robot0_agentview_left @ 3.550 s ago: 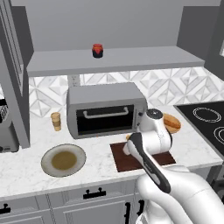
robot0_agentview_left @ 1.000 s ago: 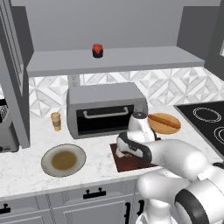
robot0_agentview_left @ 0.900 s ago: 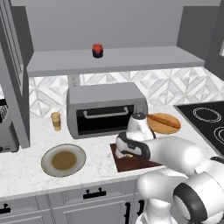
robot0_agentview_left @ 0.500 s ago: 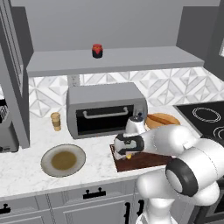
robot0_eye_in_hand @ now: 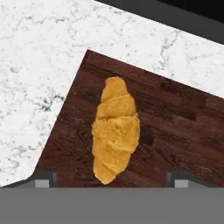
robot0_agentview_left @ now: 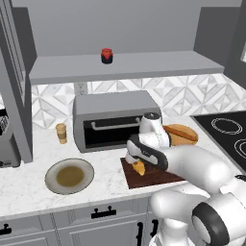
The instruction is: From the different types of pastries on the counter, select a croissant and place it on the cutting board. Then retrieve a jar of jam from the cabinet and place it alongside the croissant on the cutting board.
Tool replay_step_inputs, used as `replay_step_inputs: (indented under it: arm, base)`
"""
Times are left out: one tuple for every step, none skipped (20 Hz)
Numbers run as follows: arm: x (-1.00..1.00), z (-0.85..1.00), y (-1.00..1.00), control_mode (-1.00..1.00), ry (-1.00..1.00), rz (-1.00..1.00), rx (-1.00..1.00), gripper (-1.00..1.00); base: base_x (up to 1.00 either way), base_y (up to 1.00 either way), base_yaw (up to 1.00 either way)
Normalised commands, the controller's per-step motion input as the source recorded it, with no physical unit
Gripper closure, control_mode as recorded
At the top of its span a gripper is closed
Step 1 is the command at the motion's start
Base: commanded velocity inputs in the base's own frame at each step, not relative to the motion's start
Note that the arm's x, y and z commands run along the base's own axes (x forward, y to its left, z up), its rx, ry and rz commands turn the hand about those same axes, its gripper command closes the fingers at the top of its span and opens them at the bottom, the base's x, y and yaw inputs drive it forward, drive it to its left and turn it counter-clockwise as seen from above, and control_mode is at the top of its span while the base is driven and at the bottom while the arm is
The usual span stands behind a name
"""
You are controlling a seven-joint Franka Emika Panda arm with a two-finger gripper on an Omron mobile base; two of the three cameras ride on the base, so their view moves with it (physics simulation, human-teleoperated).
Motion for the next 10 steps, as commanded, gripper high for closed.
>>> replay_step_inputs:
  arm:
    - [-0.51, 1.00, 0.00, -1.00, -0.27, 0.00, 0.00, -1.00]
    - [-0.49, 1.00, 0.00, -1.00, -0.28, 0.00, 0.00, -1.00]
    - [-0.52, 1.00, 0.00, -1.00, -0.31, 0.01, 0.00, -1.00]
    - [-0.52, 1.00, 0.00, -1.00, -0.28, 0.02, 0.00, -1.00]
    - [-0.65, 1.00, 0.00, -1.00, -0.23, 0.02, 0.00, -1.00]
    - [-0.79, 1.00, 0.04, -1.00, -0.19, 0.03, 0.00, -1.00]
    - [-0.85, 1.00, 0.06, -1.00, -0.17, 0.03, 0.00, -1.00]
    - [-0.87, 1.00, 0.06, -1.00, -0.17, 0.04, 0.00, -1.00]
    - [-0.87, 1.00, 0.06, -1.00, -0.19, 0.04, 0.00, -1.00]
    - [-0.82, 1.00, 0.05, -1.00, -0.23, 0.03, 0.00, -1.00]
  base:
    - [0.00, 0.00, 0.00]
    - [0.00, 0.00, 0.00]
    - [0.00, 0.00, 0.00]
    - [0.00, 0.00, 0.00]
    - [0.00, 0.00, 0.00]
    - [0.00, 0.00, 0.00]
    - [0.00, 0.00, 0.00]
    - [0.00, 0.00, 0.00]
    - [0.00, 0.00, 0.00]
    - [0.00, 0.00, 0.00]
